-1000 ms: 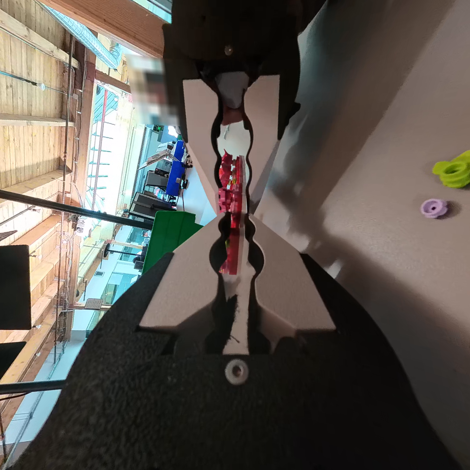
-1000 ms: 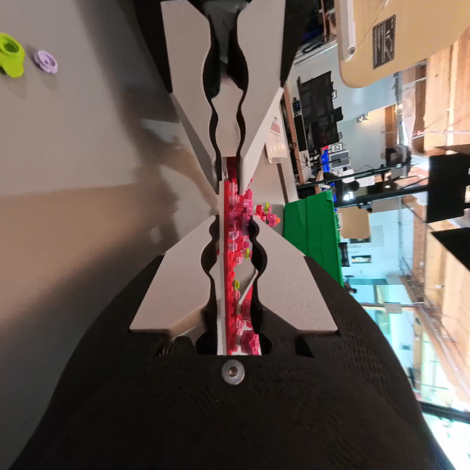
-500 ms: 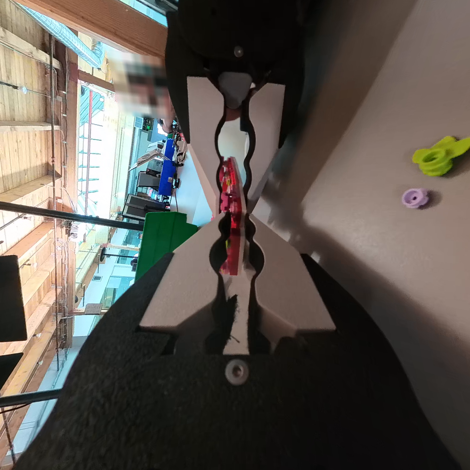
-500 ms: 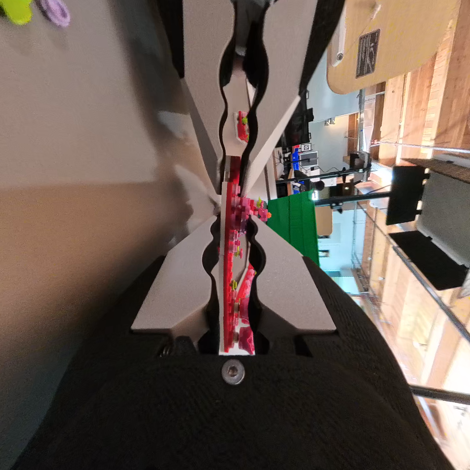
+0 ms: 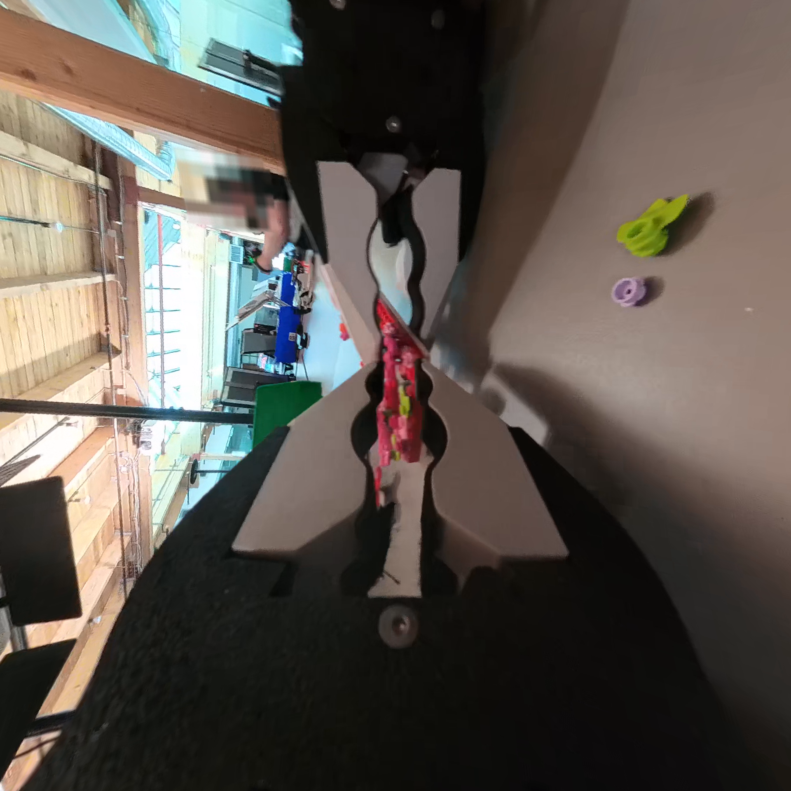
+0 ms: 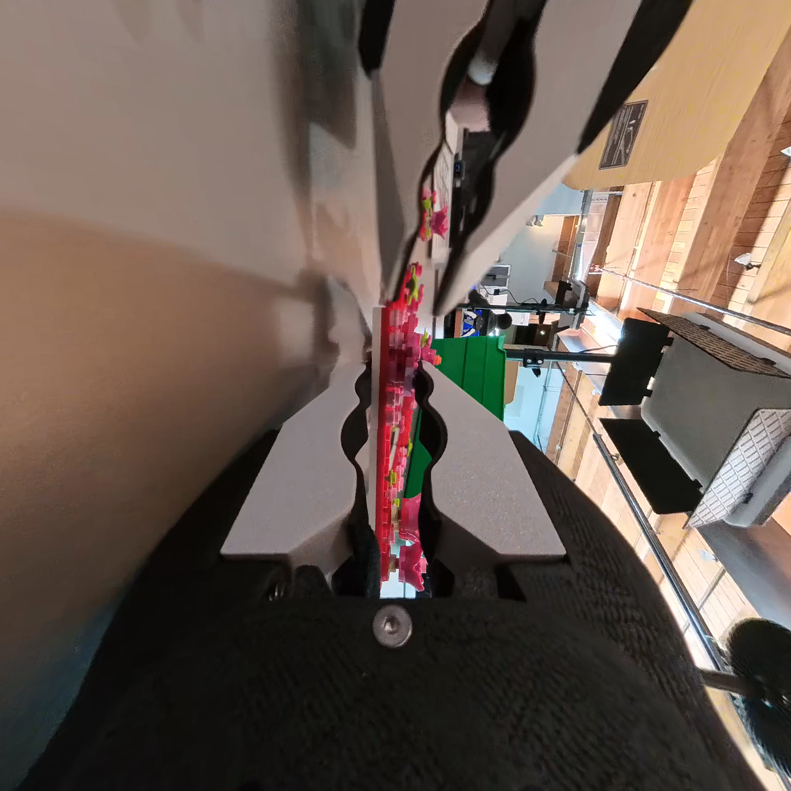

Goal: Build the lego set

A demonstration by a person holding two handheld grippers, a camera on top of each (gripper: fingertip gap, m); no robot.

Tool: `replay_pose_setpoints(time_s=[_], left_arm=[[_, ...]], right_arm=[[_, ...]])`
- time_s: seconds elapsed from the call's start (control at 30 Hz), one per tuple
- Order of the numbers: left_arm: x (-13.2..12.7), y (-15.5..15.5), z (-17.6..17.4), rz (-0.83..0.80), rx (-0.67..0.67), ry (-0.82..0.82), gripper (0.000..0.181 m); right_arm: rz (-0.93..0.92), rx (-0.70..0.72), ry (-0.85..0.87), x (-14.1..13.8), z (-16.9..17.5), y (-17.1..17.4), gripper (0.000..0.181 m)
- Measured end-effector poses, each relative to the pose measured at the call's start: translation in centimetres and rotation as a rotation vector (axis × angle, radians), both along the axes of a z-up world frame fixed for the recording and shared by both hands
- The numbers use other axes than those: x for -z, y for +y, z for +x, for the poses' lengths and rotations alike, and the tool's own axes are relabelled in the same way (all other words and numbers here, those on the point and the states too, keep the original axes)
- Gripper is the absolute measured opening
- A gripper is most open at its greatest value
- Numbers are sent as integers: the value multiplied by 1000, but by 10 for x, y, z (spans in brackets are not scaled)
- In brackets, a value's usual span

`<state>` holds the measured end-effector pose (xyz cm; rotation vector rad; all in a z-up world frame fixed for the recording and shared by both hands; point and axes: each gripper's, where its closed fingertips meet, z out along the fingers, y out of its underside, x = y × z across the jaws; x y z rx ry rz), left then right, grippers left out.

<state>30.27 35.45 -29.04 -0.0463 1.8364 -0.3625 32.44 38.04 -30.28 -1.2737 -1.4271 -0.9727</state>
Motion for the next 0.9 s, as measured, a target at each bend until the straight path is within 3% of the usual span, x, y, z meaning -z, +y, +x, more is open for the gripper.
replay_pose_setpoints(time_s=[0.23,0.43,0.67,0.9], left_arm=[[-52,17,-2,-187,-61,-160,12],[-90,24,-15,-294,-159,-213,10],[-152,30,-50,-514,-311,-306,12],[-198,18,-116,-903,-420,-445,14]], right_arm=[[-19,-1,-129,2,-1,1,19],[-102,-2,-196,5,-5,-2,34],[-302,58,-91,2,-11,-20,48],[-573,157,211,7,-12,-42,48]])
